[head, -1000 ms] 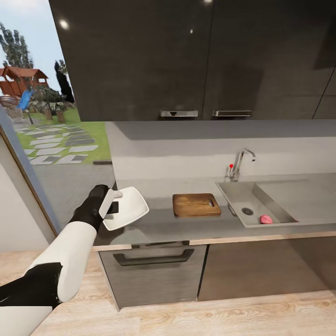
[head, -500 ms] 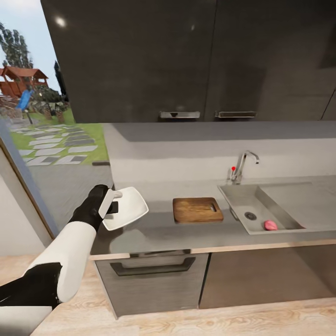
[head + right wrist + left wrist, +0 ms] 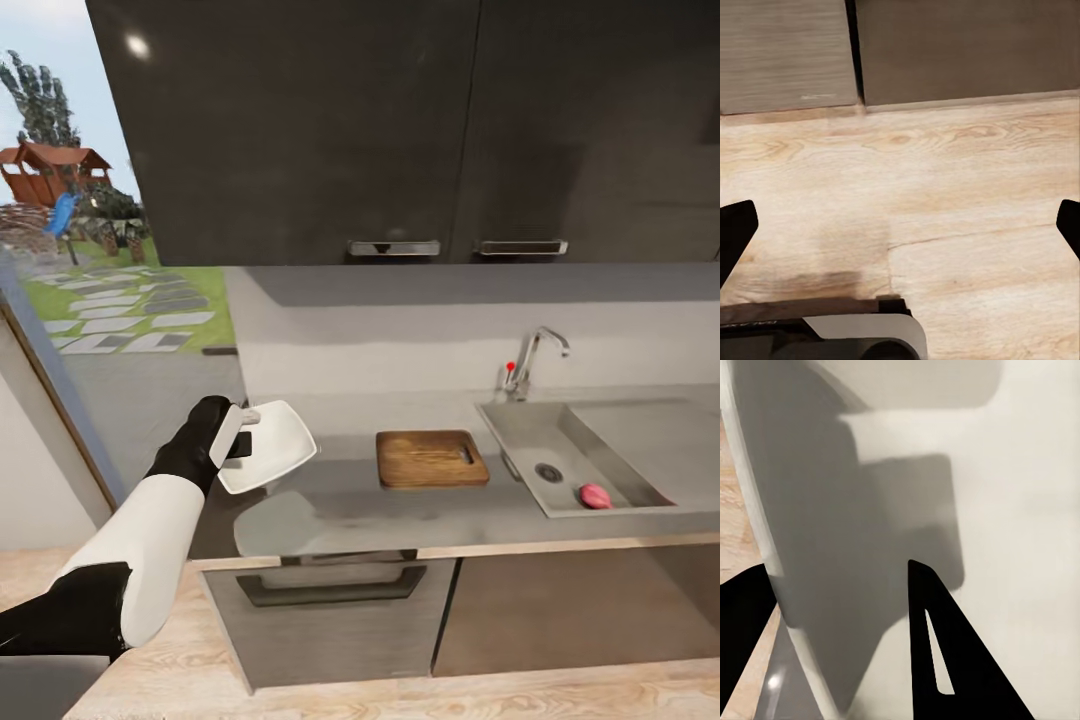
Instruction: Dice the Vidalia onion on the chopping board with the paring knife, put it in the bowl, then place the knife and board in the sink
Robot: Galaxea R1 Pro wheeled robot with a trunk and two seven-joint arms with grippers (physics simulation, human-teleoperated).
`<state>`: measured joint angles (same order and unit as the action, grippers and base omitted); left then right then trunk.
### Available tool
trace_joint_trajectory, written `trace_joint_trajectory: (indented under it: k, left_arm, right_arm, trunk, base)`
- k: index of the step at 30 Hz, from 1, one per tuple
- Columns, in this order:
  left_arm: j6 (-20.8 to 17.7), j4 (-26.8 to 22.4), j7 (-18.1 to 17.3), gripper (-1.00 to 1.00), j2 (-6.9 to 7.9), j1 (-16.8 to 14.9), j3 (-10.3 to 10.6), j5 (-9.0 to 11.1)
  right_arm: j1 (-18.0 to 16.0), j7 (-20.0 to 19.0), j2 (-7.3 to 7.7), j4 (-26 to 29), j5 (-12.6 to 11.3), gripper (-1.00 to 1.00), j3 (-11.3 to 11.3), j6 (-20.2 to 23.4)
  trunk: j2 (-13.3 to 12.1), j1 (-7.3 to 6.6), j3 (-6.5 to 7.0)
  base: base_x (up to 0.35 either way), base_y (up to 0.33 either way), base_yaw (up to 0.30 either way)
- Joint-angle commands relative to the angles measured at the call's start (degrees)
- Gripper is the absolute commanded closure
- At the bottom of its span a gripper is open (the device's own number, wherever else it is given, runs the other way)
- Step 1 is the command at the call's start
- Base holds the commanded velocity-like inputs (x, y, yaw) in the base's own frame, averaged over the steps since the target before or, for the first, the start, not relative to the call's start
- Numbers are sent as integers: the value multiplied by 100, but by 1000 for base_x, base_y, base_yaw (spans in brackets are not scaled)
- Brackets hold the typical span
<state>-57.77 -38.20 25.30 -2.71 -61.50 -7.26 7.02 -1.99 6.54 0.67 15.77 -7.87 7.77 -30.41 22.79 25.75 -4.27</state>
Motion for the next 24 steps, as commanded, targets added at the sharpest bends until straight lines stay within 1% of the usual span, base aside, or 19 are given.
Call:
trace_joint_trajectory:
  k: [1, 7, 10, 20, 24]
  left_arm:
    - [-6, -1, 59, 100, -8, -6, -21, 54]
    - [-1, 28, 63, 100, -14, -5, -9, 54]
    - [2, 46, 63, 100, -17, -5, 1, 54]
    - [2, 76, 61, 100, -59, -5, 13, 62]
    - [1, 96, 58, 100, -62, -4, 14, 66]
  right_arm:
    - [-3, 21, 4, -6, -57, -100, 50, -17]
    - [-3, 22, 7, -13, -57, -100, 49, -17]
    - [-3, 22, 8, -14, -57, -100, 49, -17]
    - [-3, 22, 11, -16, -57, -100, 49, -17]
    - [-3, 22, 12, -15, -57, -100, 49, -17]
  trunk:
    - [13, 4, -13]
    - [13, 4, -13]
    - [13, 4, -13]
    - [13, 4, -13]
    - [13, 4, -13]
  base:
    - [1, 0, 233]
    - [0, 0, 241]
    - [0, 0, 138]
    - [4, -2, 19]
    - [104, -103, 1]
